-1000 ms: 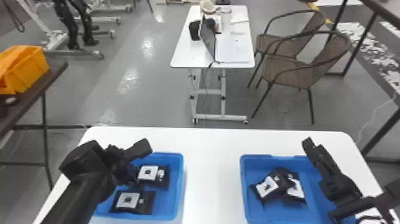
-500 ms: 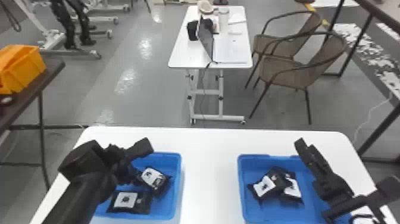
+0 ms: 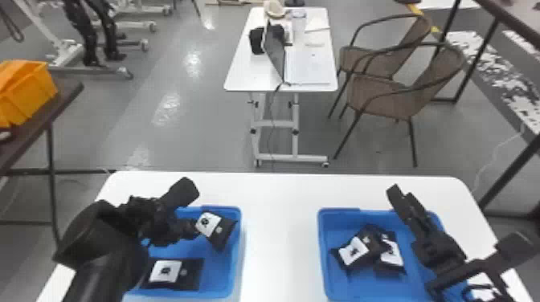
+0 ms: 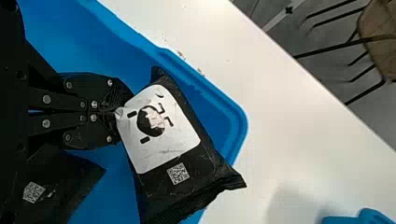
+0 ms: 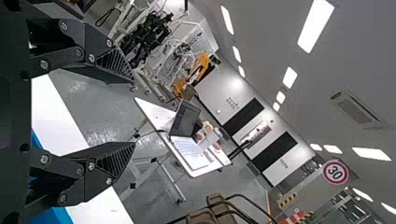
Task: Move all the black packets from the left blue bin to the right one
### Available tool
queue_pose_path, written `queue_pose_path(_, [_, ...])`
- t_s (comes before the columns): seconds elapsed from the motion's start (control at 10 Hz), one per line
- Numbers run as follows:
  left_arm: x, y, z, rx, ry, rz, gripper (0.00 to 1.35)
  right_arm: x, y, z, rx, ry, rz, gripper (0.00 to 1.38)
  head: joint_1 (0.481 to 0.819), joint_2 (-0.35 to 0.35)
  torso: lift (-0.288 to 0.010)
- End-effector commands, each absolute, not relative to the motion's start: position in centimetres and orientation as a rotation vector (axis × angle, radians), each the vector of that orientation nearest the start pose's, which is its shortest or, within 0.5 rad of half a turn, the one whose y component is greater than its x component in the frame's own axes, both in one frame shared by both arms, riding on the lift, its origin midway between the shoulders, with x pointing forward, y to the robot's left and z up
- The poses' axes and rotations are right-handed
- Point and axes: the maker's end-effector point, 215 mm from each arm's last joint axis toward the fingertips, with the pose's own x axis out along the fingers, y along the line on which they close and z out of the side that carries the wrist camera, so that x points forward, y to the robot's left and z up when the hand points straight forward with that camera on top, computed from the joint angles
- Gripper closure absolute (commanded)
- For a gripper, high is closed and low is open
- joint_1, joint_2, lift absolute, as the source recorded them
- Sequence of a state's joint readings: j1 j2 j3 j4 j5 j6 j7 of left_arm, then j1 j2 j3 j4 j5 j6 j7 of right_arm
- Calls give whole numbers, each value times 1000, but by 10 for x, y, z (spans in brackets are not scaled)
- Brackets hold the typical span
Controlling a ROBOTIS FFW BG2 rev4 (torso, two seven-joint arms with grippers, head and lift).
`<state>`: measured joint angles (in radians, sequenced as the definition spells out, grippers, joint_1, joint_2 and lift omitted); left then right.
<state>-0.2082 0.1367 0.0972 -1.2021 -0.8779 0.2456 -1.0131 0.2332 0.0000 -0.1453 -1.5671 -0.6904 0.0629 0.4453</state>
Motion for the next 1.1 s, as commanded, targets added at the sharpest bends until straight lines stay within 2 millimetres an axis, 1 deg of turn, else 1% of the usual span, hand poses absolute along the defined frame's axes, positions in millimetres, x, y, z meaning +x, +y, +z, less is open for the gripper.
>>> queue_pose_path(0.0, [512, 263, -535, 606, 777, -713, 1190, 501, -226, -419, 708, 73, 243, 584, 695, 54, 0])
queue_pose_path(0.1, [504, 251, -521, 576, 738, -712, 1190, 503, -225, -416, 703, 66, 252, 559, 695, 47, 0])
queue_pose_path(0.2, [503, 231, -501, 547, 672, -718, 1190, 503, -222, -413, 703, 59, 264, 525, 695, 36, 0])
queue_pose_path(0.3, [508, 211, -480, 533, 611, -721, 1190, 506, -216, -408, 705, 51, 286, 507, 695, 29, 0])
queue_pose_path(0.4, [516, 187, -461, 511, 542, -736, 1190, 509, -204, -401, 709, 45, 316, 507, 695, 11, 0])
queue_pose_path(0.5, [525, 162, -445, 473, 471, -749, 1190, 514, -187, -392, 714, 40, 359, 507, 695, -4, 0])
queue_pose_path(0.7, [552, 122, -412, 460, 343, -775, 1190, 522, -151, -374, 718, 31, 440, 483, 695, -20, 0])
queue_pose_path(0.8, [564, 100, -403, 439, 304, -809, 1190, 525, -132, -367, 721, 30, 477, 473, 695, -24, 0])
queue_pose_path(0.9, [573, 86, -397, 451, 287, -824, 1190, 530, -116, -355, 713, 19, 512, 473, 695, -29, 0])
queue_pose_path(1.0, [579, 78, -396, 448, 280, -827, 1190, 533, -101, -342, 703, 5, 548, 469, 695, -30, 0])
